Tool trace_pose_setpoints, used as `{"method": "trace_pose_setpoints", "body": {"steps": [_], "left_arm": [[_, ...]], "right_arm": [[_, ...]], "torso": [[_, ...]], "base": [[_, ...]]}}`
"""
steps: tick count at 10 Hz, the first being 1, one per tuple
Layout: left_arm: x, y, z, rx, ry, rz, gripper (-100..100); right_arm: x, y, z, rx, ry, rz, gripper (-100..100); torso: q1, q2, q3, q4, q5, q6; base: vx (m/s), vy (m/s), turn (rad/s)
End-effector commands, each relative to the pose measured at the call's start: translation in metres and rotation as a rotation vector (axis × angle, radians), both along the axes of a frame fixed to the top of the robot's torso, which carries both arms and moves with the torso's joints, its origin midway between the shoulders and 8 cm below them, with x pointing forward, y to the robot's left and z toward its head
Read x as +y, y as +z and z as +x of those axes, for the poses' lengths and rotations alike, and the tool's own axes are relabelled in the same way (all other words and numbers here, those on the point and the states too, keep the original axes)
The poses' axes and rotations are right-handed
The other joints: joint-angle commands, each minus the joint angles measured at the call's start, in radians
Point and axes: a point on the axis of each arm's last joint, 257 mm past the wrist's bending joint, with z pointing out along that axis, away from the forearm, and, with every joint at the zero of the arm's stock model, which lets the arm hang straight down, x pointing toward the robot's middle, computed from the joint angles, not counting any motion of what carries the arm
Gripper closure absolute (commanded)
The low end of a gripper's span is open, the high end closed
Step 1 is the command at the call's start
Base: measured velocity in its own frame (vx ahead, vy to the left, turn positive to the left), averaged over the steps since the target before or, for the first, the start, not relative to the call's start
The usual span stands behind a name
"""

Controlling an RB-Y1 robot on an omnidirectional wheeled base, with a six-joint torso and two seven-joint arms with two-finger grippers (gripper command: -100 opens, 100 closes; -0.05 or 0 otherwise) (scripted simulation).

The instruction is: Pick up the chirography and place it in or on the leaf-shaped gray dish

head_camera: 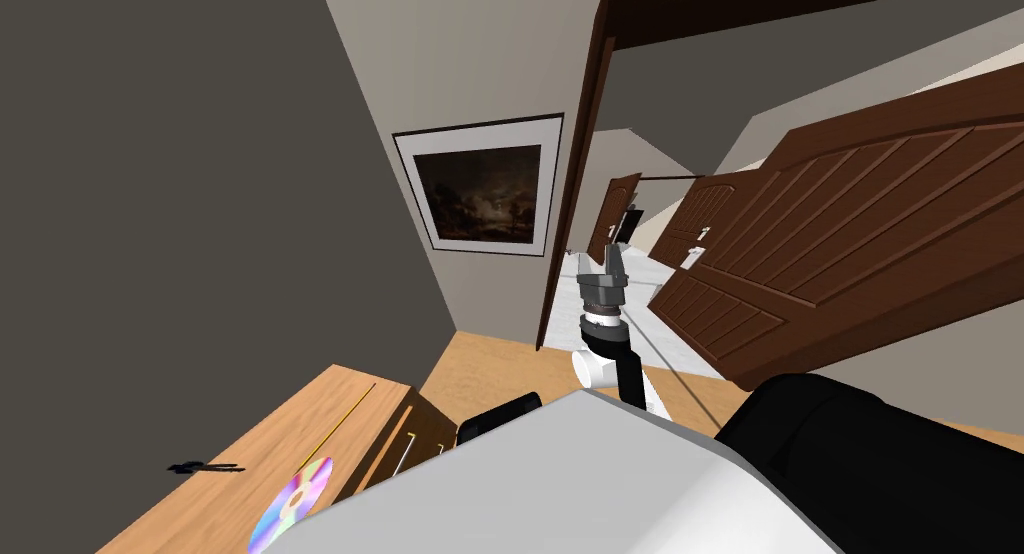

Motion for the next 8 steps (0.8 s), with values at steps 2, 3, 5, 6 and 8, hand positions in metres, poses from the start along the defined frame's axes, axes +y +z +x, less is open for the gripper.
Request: {"method": "trace_pose_setpoints", "body": {"steps": [2, 3, 5, 6, 8], "left_arm": [[0.002, -0.001, -0.008, 0.024, 0.005, -0.002, -100], [0.002, -0.001, -0.009, 0.028, 0.006, -0.002, 0], [0.004, -0.012, -0.010, 0.027, 0.015, -0.003, -100], [0.004, -0.016, -0.010, 0.027, 0.018, -0.003, -100], [0.003, -0.018, -0.010, 0.028, 0.019, -0.004, -100]], "right_arm": [[0.000, 0.000, 0.000, 0.000, 0.000, 0.000, 0], [0.000, 0.000, 0.000, 0.000, 0.000, 0.000, 0], [0.000, 0.000, 0.000, 0.000, 0.000, 0.000, 0], [0.000, 0.000, 0.000, 0.000, 0.000, 0.000, 0], [0.000, 0.000, 0.000, 0.000, 0.000, 0.000, 0]], "torso": [[0.000, 0.001, 0.000, 0.000, 0.000, 0.000], [0.000, 0.002, 0.001, 0.000, 0.000, 0.000], [0.000, 0.003, 0.002, 0.001, 0.000, 0.000], [0.001, 0.003, 0.002, 0.001, 0.000, 0.000], [0.001, 0.003, 0.002, 0.001, 0.000, 0.000]], "base": [[0.022, 0.006, -0.057], [0.000, 0.000, 0.000], [-0.002, 0.021, -0.042], [-0.001, 0.029, -0.030], [-0.003, 0.022, -0.020]]}}
